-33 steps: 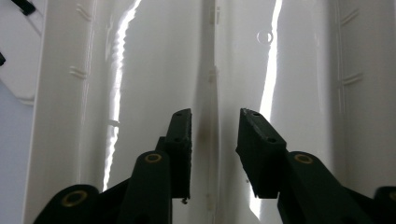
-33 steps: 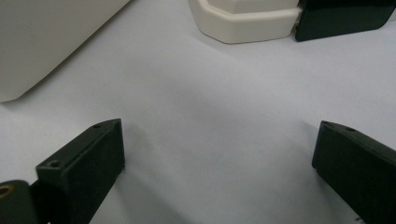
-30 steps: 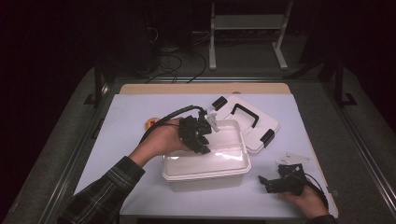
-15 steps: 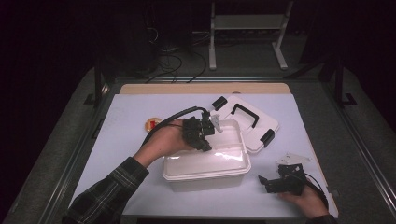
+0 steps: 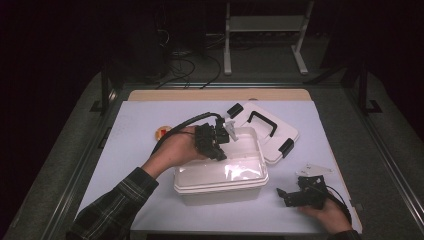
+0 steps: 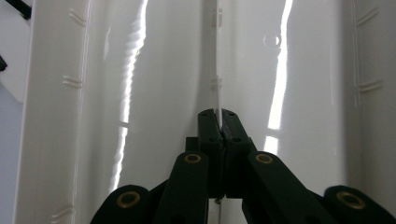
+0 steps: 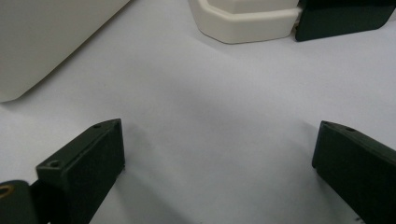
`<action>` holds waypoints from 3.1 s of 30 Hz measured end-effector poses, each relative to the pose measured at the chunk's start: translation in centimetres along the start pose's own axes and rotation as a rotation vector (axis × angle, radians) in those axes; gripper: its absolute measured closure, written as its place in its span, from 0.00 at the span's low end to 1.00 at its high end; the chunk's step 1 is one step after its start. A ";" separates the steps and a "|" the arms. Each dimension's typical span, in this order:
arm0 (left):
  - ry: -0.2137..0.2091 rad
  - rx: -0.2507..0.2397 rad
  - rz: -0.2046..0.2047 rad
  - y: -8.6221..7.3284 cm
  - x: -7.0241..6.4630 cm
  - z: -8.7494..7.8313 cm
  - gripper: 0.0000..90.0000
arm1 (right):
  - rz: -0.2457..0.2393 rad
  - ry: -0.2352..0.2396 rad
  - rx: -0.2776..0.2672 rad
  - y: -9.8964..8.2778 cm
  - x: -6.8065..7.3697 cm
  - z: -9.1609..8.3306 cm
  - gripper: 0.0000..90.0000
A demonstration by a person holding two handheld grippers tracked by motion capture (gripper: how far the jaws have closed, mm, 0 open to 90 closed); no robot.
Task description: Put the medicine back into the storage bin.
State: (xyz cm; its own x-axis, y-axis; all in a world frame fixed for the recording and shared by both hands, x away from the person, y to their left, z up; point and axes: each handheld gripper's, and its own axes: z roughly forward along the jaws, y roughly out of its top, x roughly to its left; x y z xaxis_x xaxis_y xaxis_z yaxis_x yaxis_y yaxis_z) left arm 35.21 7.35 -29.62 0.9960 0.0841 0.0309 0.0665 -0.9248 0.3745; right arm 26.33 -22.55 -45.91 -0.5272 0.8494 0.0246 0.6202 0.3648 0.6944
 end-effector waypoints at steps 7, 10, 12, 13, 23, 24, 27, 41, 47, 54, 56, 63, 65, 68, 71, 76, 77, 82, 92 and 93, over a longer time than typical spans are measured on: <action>0.009 -0.052 -0.006 0.6 0.0 -2.6 0.99 | -0.001 0.001 0.000 0.0 0.0 0.0 0.02; 0.010 -0.059 -0.010 0.6 0.0 -3.3 0.99 | -0.002 0.000 -0.001 0.0 0.0 0.0 0.02; 0.014 -0.063 -0.015 0.5 0.0 -4.0 0.99 | -0.002 0.000 -0.001 0.0 0.0 0.0 0.02; 0.019 -0.067 -0.019 0.4 0.0 -4.4 0.99 | -0.003 -0.001 -0.001 0.0 0.0 0.0 0.02; 0.049 -0.050 -0.055 -1.6 0.5 -6.4 0.99 | -0.002 0.000 -0.001 0.0 0.0 0.0 0.02; 0.050 -0.048 -0.059 -1.8 0.6 -6.6 0.99 | -0.002 0.000 -0.001 0.0 0.0 0.0 0.02; 0.055 -0.044 -0.077 -2.5 0.7 -6.9 0.99 | -0.002 -0.001 -0.001 0.0 0.0 0.0 0.02; 0.085 -0.036 -0.136 -6.1 1.0 -9.0 0.99 | -0.003 0.000 0.000 0.0 0.0 0.0 0.02; 0.095 -0.037 -0.163 -7.6 1.0 -9.6 0.99 | -0.003 0.000 -0.002 0.0 0.0 0.0 0.02; 0.108 -0.031 -0.202 -9.9 0.9 -10.4 0.99 | -0.003 0.001 -0.002 0.0 0.0 0.0 0.02; 0.113 -0.031 -0.215 -10.7 0.9 -10.7 0.99 | -0.003 0.001 -0.002 0.0 0.0 0.0 0.02; 0.121 -0.036 -0.265 -13.4 0.7 -11.5 0.99 | -0.002 0.000 -0.002 0.0 0.0 0.0 0.02; 0.127 -0.041 -0.293 -14.7 0.7 -11.8 0.99 | -0.004 0.000 -0.002 0.0 0.0 0.0 0.02; 0.133 -0.038 -0.327 -16.2 0.6 -11.9 0.99 | -0.003 -0.001 -0.001 0.0 0.0 0.0 0.02; 0.140 -0.027 -0.342 -17.1 0.7 -11.9 0.99 | -0.003 0.000 -0.001 0.0 0.0 0.0 0.02; 0.158 -0.022 -0.396 -19.5 0.6 -11.9 0.99 | -0.003 0.000 -0.001 0.0 0.0 0.0 0.02; 0.163 -0.020 -0.410 -20.2 0.6 -11.9 0.99 | -0.003 0.000 -0.001 0.0 0.0 0.0 0.02; 0.176 -0.013 -0.440 -21.7 0.5 -11.7 0.99 | -0.002 0.000 0.000 0.0 0.0 0.0 0.02; 0.183 -0.005 -0.501 -24.4 0.5 -9.2 0.99 | -0.003 0.000 -0.001 0.0 0.0 0.0 0.02; 0.182 -0.006 -0.503 -24.6 0.5 -8.8 0.99 | -0.003 0.000 -0.001 0.0 0.0 0.0 0.02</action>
State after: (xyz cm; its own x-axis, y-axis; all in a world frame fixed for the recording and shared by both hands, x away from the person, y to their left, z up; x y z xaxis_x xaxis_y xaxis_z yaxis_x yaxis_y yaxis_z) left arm 33.52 33.39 -30.68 0.8147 0.5798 0.0060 0.5322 -0.7518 0.3893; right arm 26.33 -22.57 -45.94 -0.5292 0.8482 0.0225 0.6179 0.3671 0.6953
